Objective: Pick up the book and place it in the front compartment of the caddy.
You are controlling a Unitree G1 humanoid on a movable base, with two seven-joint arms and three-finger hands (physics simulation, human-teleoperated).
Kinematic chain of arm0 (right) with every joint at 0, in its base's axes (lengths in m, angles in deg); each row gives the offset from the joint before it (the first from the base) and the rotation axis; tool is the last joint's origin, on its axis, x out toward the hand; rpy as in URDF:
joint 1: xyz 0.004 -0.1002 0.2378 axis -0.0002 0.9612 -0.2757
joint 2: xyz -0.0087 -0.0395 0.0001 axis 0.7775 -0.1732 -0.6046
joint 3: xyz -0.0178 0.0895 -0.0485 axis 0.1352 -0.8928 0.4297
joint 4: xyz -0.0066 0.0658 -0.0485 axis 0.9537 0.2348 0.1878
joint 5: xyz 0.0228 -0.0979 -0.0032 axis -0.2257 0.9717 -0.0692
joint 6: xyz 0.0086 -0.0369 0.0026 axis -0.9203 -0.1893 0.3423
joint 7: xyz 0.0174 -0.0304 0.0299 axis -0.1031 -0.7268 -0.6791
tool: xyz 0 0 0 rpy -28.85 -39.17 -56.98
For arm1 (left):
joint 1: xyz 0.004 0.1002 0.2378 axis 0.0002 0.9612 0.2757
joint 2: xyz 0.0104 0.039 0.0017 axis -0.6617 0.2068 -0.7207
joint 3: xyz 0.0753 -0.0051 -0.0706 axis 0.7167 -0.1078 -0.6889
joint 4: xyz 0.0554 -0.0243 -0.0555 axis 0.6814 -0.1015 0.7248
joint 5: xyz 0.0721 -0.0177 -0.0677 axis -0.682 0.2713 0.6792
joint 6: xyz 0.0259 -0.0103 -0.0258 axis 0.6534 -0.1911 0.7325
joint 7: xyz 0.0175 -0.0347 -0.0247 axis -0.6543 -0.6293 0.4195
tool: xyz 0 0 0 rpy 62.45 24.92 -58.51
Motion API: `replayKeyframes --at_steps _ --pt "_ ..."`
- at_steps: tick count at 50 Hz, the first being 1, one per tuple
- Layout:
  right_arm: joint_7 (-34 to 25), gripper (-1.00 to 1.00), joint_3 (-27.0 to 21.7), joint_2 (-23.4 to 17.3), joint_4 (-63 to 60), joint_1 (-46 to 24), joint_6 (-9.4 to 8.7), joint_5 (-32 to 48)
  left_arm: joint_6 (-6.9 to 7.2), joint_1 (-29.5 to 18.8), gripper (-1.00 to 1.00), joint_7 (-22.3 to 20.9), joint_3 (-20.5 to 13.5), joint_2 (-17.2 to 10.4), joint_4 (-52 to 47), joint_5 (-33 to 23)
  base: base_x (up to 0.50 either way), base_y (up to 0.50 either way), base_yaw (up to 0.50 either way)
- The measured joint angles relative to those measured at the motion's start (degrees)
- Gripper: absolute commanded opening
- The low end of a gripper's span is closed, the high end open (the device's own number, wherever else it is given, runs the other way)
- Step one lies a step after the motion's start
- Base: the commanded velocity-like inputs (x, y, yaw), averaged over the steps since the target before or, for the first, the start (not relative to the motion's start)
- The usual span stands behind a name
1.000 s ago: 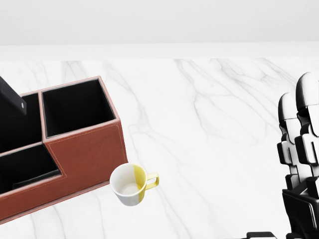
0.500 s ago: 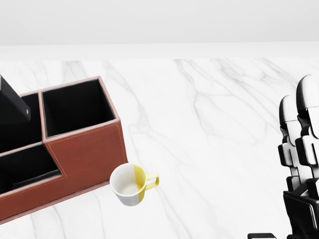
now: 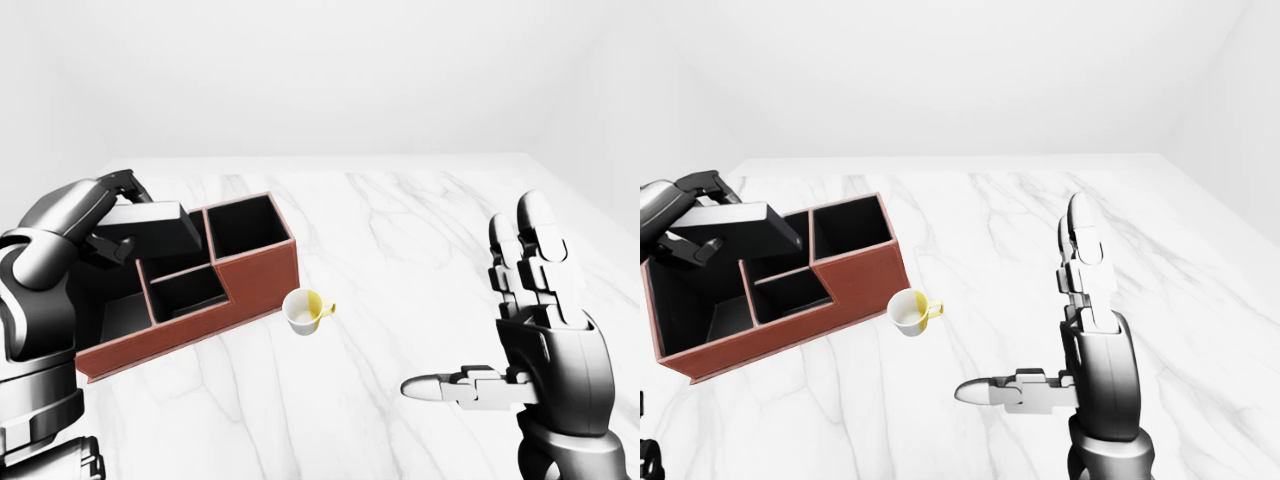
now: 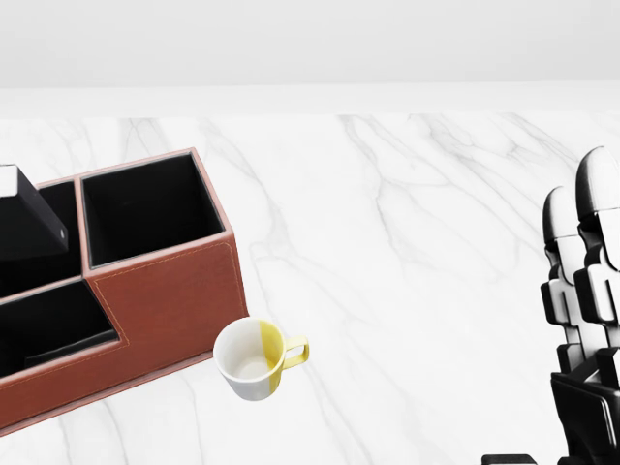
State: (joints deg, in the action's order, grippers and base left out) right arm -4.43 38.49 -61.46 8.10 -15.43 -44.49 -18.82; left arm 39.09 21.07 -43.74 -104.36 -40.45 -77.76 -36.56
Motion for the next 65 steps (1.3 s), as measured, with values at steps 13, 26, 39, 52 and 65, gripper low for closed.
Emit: replayKeyframes --at_steps 13,26,39,52,65 --pt "-0.3 1.0 -0.2 0.1 0.0 0.1 0.0 0.1 0.0 -0.3 -0.94 1.3 1.0 1.1 2.1 -0.7 0.0 0.0 0.0" --pt "-0.6 1.0 -0.6 0.3 0.0 1.0 0.0 0.1 0.0 -1.9 -0.93 3.8 2.6 1.8 7.4 -1.2 0.0 0.0 0.0" --pt "-1.2 1.0 -0.9 0.6 0.0 1.7 0.0 0.5 0.0 -2.5 -0.93 6.9 4.1 2.7 13.4 -0.9 0.0 0.0 0.0" --pt "-1.4 1.0 -0.7 0.6 0.0 2.2 0.0 0.7 0.0 -2.5 -0.94 7.7 4.8 3.2 15.4 -0.7 0.0 0.0 0.0" --pt "-1.4 1.0 -0.1 0.4 0.0 2.0 0.0 1.1 0.0 -3.2 -0.95 9.1 5.0 3.3 17.6 -0.2 0.0 0.0 0.0"
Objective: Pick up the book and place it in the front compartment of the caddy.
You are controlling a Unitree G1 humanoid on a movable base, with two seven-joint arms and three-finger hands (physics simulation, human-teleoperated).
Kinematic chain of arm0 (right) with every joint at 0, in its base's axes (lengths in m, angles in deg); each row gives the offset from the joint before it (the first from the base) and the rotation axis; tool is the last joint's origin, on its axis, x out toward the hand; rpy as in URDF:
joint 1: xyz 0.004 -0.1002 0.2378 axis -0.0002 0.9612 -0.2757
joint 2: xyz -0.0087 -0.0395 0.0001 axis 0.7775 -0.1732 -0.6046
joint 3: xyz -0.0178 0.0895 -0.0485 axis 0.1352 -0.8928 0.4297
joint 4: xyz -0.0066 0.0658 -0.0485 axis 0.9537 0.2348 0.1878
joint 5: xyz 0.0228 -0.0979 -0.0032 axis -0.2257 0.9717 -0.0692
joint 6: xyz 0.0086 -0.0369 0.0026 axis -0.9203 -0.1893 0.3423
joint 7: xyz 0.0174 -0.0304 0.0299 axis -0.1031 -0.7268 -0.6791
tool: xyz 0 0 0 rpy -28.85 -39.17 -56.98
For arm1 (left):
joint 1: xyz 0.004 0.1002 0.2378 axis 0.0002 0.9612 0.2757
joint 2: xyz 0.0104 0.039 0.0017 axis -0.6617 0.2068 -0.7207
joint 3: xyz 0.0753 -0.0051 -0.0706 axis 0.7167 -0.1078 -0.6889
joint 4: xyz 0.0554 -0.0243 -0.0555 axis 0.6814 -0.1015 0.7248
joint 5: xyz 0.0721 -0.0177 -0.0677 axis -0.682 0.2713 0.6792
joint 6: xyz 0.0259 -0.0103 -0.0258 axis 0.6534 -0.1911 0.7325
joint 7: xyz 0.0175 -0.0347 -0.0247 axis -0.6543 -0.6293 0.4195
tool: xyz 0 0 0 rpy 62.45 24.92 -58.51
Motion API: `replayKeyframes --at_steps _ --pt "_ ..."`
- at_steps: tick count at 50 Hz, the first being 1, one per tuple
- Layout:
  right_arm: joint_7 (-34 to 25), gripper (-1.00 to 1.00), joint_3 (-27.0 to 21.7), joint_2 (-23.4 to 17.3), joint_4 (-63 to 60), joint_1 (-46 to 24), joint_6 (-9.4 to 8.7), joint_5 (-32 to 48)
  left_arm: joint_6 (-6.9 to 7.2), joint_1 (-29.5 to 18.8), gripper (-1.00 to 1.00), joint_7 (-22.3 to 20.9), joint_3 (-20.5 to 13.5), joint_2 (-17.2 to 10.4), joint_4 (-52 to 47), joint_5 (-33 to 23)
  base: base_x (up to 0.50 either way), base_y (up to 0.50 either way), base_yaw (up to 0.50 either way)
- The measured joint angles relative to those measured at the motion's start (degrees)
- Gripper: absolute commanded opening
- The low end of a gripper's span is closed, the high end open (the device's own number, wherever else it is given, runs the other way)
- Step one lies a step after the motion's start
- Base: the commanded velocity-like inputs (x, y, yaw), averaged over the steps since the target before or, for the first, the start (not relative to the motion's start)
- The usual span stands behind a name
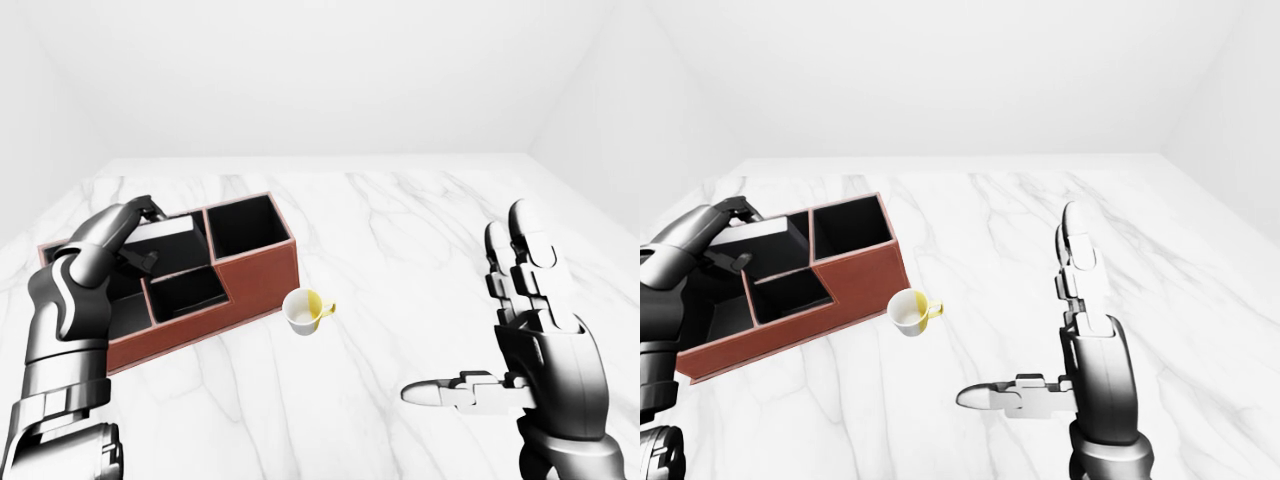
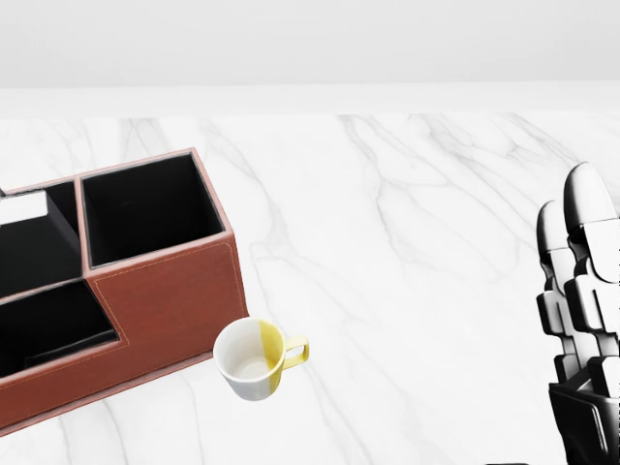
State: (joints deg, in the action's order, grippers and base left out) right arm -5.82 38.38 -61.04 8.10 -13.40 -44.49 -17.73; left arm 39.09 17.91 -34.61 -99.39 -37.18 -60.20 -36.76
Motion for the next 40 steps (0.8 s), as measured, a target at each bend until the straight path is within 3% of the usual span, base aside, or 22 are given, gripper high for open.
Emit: replayKeyframes --at_steps 20,40 --pt "0.6 1.0 1.7 -1.0 0.0 -0.2 0.0 0.5 0.0 -4.5 -0.95 9.4 1.3 -1.3 8.0 1.5 0.0 0.0 0.0" --pt "0.4 1.0 1.3 -0.8 0.0 1.2 0.0 0.1 0.01 -6.1 -0.95 14.4 3.3 1.4 11.7 -1.2 0.0 0.0 0.0"
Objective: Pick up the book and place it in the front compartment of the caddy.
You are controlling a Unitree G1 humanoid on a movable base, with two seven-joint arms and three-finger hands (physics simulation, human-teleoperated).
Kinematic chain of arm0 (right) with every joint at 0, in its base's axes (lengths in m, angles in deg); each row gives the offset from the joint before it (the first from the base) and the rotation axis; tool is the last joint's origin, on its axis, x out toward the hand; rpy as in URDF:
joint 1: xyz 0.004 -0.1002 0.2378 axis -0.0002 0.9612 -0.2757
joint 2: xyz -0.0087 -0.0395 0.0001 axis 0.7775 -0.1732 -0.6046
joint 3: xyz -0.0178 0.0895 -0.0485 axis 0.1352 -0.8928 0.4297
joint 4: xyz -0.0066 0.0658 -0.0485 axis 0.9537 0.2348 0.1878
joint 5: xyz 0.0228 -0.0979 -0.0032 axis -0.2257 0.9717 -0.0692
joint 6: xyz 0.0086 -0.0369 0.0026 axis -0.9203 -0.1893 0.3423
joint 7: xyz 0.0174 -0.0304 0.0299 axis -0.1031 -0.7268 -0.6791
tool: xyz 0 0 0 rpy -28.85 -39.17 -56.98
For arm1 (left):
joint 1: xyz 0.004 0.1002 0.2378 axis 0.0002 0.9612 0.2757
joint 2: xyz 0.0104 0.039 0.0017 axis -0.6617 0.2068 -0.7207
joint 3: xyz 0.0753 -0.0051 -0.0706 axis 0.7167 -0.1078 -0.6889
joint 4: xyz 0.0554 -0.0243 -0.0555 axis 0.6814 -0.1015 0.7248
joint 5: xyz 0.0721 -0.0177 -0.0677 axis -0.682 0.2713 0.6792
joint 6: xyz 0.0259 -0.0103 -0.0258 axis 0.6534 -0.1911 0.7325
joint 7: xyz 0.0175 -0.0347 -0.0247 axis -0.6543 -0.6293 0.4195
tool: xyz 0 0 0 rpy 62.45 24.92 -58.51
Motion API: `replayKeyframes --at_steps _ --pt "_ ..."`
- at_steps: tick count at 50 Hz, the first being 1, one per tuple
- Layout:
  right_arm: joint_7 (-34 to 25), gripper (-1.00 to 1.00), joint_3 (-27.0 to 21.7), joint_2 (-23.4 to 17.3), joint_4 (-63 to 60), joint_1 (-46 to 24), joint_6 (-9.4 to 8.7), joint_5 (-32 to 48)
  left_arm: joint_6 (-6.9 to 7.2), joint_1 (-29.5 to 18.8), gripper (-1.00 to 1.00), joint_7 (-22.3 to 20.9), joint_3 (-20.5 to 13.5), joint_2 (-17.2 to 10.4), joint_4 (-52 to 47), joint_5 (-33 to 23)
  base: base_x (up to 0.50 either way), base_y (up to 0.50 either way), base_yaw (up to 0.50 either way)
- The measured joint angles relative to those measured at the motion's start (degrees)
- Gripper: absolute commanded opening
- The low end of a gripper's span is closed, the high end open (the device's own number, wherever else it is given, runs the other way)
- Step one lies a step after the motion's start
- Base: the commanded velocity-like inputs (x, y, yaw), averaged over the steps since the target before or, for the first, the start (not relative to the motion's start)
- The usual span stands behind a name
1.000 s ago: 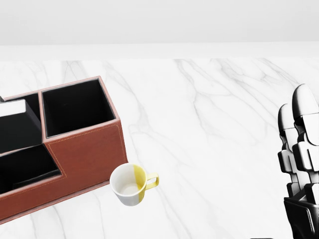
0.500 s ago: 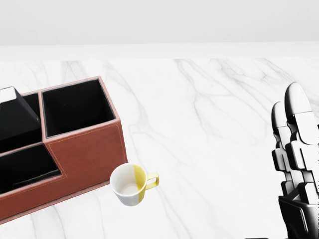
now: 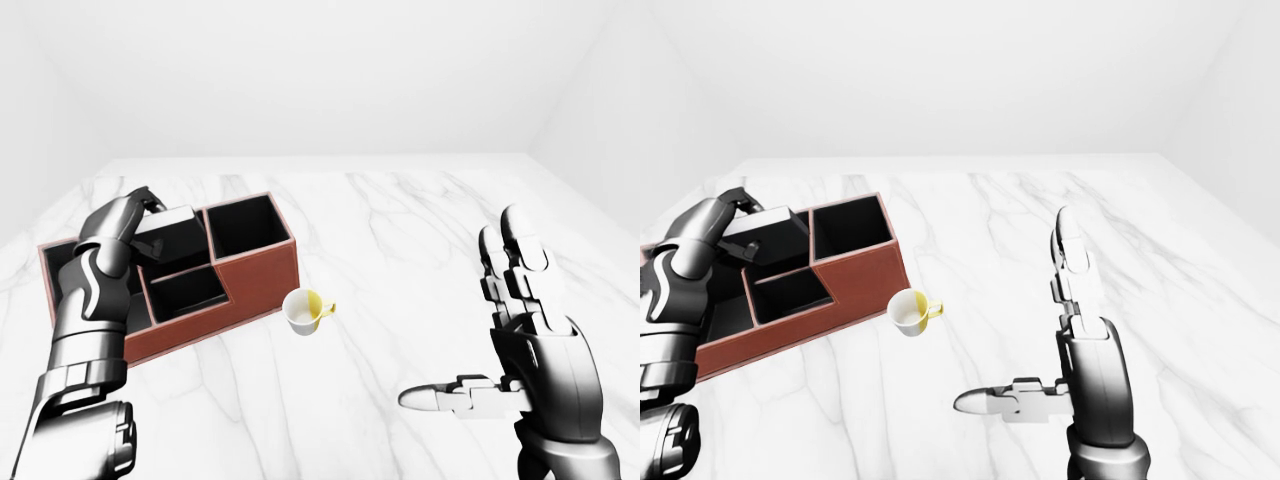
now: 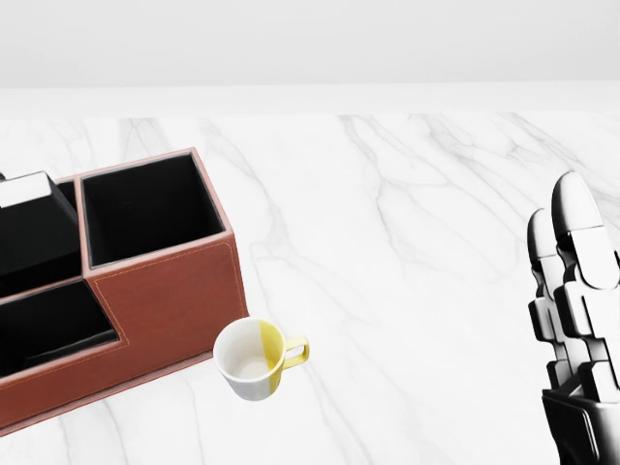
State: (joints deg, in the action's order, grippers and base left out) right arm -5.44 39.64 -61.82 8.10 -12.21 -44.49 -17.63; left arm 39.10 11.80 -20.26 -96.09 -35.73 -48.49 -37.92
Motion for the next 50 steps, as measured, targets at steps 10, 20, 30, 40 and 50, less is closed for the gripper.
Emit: replayKeyframes --at_steps 10,20,30,40,50 --pt "-0.2 1.0 -0.2 0.2 0.0 0.9 0.0 -0.3 -0.01 -0.6 -0.95 3.4 0.6 1.0 3.2 -2.0 0.0 0.0 0.0" --pt "0.0 1.0 0.4 0.1 0.0 1.2 0.0 -0.4 -0.01 -0.6 -0.95 5.3 1.8 1.7 6.4 -1.9 0.0 0.0 0.0" --pt "0.4 1.0 1.2 -0.3 0.0 1.4 0.0 -0.4 -0.01 -1.2 -0.95 7.0 2.4 1.7 7.8 -1.3 0.0 0.0 0.0" --pt "1.1 1.0 1.8 -0.7 0.0 1.5 0.0 -0.8 -0.01 -2.0 -0.95 7.8 3.1 1.4 9.3 -1.1 0.0 0.0 0.0" --pt "1.6 1.0 2.5 -1.0 0.0 1.7 0.0 -1.1 -0.01 -3.0 -0.95 10.0 4.4 0.8 10.6 -4.0 0.0 0.0 0.0"
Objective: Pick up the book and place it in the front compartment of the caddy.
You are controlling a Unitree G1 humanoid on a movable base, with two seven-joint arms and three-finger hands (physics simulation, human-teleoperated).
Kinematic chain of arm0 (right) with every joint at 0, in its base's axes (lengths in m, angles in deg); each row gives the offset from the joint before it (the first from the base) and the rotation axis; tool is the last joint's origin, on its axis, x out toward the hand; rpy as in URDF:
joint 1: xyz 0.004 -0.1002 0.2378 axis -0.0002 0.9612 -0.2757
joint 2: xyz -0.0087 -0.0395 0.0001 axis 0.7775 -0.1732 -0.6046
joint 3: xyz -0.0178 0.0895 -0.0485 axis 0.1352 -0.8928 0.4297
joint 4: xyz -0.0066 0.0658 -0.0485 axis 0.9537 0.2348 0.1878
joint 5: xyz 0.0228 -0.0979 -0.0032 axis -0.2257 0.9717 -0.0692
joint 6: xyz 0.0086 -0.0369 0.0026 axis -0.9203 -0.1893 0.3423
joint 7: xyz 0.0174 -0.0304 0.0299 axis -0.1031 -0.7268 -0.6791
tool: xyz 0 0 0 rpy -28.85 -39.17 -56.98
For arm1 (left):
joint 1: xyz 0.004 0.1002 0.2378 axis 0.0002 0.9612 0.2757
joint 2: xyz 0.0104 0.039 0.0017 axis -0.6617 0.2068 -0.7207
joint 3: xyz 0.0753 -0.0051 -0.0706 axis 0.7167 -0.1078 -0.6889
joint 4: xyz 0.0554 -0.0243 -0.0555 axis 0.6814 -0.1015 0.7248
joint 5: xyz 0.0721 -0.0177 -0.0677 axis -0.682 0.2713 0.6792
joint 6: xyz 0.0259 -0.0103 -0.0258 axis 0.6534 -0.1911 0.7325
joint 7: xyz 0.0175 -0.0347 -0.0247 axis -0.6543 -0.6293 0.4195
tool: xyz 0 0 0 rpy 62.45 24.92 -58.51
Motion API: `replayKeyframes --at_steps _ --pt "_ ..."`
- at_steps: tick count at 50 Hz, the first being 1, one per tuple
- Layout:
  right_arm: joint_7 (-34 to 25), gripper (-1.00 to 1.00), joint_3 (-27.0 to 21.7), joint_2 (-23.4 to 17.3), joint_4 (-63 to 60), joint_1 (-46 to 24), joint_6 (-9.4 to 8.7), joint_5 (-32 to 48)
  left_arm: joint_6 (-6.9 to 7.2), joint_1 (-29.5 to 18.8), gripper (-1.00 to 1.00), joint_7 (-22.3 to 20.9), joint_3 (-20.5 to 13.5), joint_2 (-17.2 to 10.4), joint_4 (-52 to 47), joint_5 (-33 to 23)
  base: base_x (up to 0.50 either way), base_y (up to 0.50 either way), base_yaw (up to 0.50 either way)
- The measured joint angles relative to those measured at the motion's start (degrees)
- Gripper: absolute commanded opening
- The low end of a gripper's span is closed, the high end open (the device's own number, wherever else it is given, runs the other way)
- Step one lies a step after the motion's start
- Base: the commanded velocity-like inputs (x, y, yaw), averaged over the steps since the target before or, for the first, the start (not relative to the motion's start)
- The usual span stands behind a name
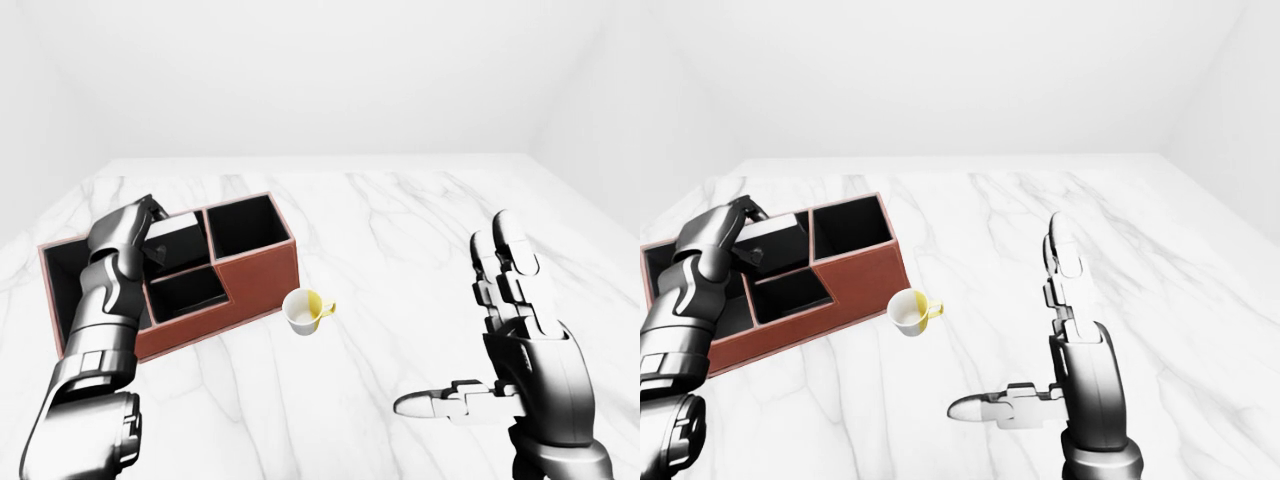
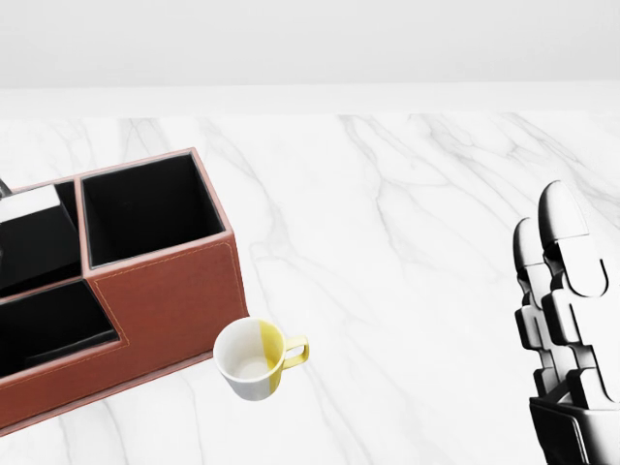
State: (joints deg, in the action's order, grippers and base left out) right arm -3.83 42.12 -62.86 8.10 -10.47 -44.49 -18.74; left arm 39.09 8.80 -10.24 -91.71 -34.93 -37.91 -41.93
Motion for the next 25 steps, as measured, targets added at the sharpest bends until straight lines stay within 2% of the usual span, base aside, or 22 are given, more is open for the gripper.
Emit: replayKeyframes --at_steps 7,15,25 --pt "0.5 1.0 0.5 -0.4 0.0 0.0 0.0 -0.1 0.0 -0.6 -0.94 2.0 0.2 -0.2 0.9 -3.9 0.0 0.0 0.0" --pt "0.9 1.0 0.9 -0.7 0.0 -0.1 0.0 -0.3 0.0 -0.5 -0.93 3.0 0.2 0.1 0.9 -4.9 0.0 0.0 0.0" --pt "1.2 1.0 1.1 -0.9 0.0 0.2 0.0 -0.6 0.0 -1.2 -0.94 6.6 1.3 1.5 4.4 -6.5 0.0 0.0 0.0"
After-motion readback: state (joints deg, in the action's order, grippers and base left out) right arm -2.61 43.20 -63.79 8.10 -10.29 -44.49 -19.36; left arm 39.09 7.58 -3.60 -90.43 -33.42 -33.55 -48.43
